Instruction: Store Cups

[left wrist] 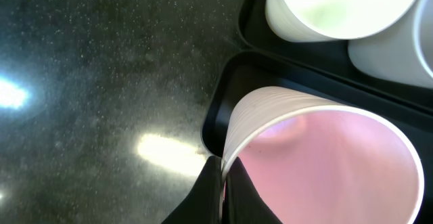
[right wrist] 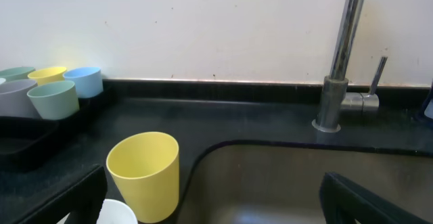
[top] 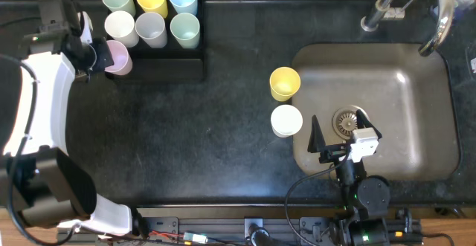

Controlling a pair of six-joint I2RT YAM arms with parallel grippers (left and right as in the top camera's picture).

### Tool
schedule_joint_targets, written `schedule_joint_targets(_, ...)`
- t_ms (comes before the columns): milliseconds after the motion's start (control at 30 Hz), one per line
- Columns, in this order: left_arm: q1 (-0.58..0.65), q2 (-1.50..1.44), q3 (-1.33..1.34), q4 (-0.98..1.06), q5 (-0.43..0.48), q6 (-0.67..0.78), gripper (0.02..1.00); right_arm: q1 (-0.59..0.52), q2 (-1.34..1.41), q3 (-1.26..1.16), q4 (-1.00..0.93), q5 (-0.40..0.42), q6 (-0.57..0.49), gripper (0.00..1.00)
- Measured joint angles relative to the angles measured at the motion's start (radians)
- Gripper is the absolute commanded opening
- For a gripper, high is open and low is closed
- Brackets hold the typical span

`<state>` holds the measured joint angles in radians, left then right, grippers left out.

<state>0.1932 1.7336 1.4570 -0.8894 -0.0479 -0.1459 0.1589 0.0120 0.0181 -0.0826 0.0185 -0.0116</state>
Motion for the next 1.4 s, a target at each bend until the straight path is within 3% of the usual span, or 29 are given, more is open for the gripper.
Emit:
schedule_joint_targets(333,0.0,0.064,-0.002,0.04,0.004,0.0,0.036,0.0,0.0,0.0,0.0,0.0,0.0,0.998)
schedule_joint_targets(633,0.0,0.068,-0.003,0.072,0.018,0.0,0.106,0.0,0.0,0.0,0.0,0.0,0.0,0.998)
schedule_joint_targets(1033,0.0,0.083,-0.003,0.067,0.038,0.001,0.288,0.0,0.0,0.0,0.0,0.0,0.0,0.998)
schedule_joint_targets(1200,0.0,0.083,-0.003,0.051,0.044,0.009,0.551,0.0,0.0,0.0,0.0,0.0,0.0,0.998)
schedule_joint_targets(1400,0.0,0.054,-0.004,0.048,0.053,0.008,0.63,0.0,0.0,0.0,0.0,0.0,0.0,0.998)
